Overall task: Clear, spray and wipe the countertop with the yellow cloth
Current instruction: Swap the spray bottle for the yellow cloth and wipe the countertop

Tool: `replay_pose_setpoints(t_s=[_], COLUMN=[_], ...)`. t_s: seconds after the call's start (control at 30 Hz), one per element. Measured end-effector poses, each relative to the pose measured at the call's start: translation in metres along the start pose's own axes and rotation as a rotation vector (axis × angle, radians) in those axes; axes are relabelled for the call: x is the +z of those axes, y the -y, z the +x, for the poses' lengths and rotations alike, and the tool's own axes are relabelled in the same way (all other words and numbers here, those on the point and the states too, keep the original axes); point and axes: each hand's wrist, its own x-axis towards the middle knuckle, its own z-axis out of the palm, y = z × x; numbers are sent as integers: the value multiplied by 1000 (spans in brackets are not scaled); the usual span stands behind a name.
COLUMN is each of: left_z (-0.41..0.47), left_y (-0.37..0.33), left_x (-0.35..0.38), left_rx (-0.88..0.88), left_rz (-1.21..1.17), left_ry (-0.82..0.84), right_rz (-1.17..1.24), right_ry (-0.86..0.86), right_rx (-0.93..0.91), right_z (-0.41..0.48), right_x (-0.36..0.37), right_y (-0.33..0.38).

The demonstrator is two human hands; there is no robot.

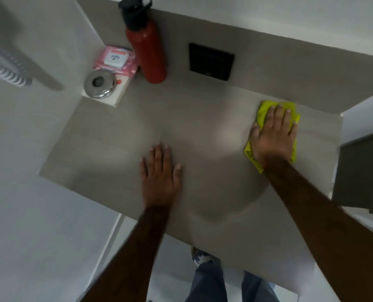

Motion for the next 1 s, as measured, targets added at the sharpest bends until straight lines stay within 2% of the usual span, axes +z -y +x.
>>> replay_pose_setpoints(t_s=[0.1,0.27,0.37,0.47,0.5,0.57,0.6,0.67,0.73,0.77,0.83,0.93,1.0], left_z=[-2,-4,-1,-8,-15,-37,-50,-76,-94,-100,-105,-102,-90], left_y=[0,8,12,3,-4,-18,-29,-58,-86,-95,-103,-97,-79], left_x=[-6,-16,-20,-29,-31,-37,-36,-27,-16,-10,0,8,6], left_rx=[4,-5,-64,-120,-153,-237,-227,-39,161,184,126,88,-2], left_rz=[-85,-388,-516,-507,-519,-535,-502,-392,-282,-234,-163,-141,-128], left_ry=[-2,-16,14,63,65,8,-62,-163,-112,-48,16,-17,-43], right_rz=[22,42,79,128,221,586,762,933,919,885,806,705,666], right_ry=[49,87,82,134,160,224,235,141,23,-5,-12,42,63], right_rx=[-184,-528,-614,-628,-614,-469,-347,-173,-144,-161,-244,-369,-401], right_z=[-42,-174,-209,-206,-203,-195,-189,-170,-151,-141,-127,-114,-112], right_x=[1,14,14,1,-2,-11,-16,-24,-27,-26,-24,-17,-14], right_y=[42,79,83,82,79,72,65,47,31,27,24,33,43])
